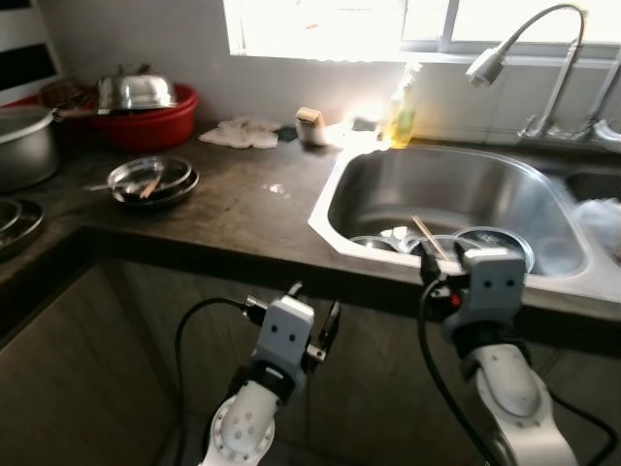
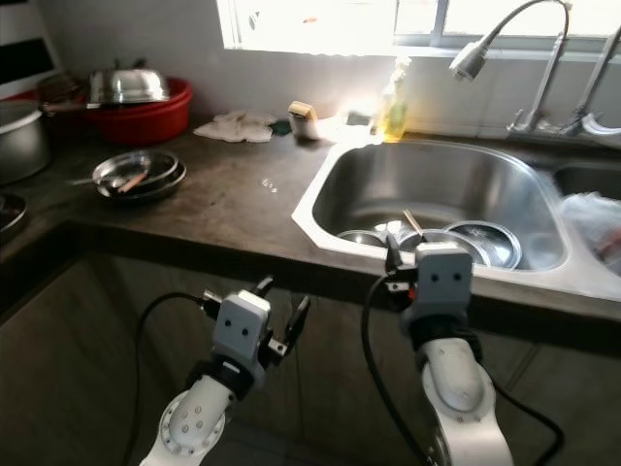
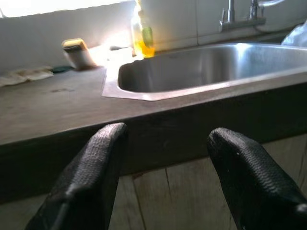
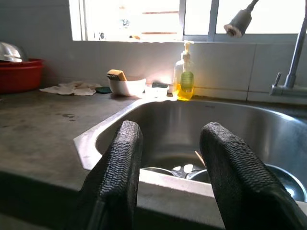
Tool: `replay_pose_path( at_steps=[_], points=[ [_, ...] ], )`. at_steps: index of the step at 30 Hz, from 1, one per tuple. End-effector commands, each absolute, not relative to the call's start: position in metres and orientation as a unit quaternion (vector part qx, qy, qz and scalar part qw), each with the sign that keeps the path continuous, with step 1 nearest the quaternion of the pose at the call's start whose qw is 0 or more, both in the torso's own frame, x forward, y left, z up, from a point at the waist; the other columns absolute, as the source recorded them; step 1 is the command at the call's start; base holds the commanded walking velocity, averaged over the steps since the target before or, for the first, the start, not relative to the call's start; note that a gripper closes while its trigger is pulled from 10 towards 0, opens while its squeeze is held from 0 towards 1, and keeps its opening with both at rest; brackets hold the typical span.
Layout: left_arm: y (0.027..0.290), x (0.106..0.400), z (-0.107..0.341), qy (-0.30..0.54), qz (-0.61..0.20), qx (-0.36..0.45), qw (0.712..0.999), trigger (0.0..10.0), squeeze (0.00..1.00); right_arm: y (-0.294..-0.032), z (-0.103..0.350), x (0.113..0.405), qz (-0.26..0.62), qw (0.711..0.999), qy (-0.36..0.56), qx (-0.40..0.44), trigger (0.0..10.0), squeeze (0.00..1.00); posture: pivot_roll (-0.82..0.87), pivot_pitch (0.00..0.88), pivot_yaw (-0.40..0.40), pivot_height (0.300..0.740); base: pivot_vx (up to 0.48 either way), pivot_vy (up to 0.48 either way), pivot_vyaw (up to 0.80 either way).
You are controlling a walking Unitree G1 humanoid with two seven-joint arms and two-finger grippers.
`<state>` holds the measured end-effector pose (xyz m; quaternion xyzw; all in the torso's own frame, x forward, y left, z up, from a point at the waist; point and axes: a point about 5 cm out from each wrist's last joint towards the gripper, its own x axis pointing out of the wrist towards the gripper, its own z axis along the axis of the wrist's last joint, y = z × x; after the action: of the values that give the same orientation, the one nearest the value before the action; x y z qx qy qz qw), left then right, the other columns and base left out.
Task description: Kitchen organization
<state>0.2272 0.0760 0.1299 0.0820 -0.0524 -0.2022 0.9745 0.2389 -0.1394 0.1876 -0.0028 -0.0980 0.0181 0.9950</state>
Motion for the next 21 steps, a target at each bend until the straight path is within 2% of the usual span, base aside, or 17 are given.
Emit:
replay_pose_path(
  at_steps=[1,21],
  points=[
    [0.0728,0.2265,0.1298,-0.049,-0.208,0.080,0.974,10.0,0.00,-0.1417,0.1902,0.2399,0.012,0.995,-0.103,-0.007,10.0,0.00,0.17,0.000,-0.023,0.740,-0.289,0.000,0.00],
    [0.0726,0.2266,0.1295,-0.047,-0.207,0.080,0.974,10.0,0.00,-0.1409,0.1912,0.2421,0.011,0.995,-0.104,-0.008,10.0,0.00,0.17,0.000,-0.024,0.740,-0.300,0.000,0.00]
  ],
)
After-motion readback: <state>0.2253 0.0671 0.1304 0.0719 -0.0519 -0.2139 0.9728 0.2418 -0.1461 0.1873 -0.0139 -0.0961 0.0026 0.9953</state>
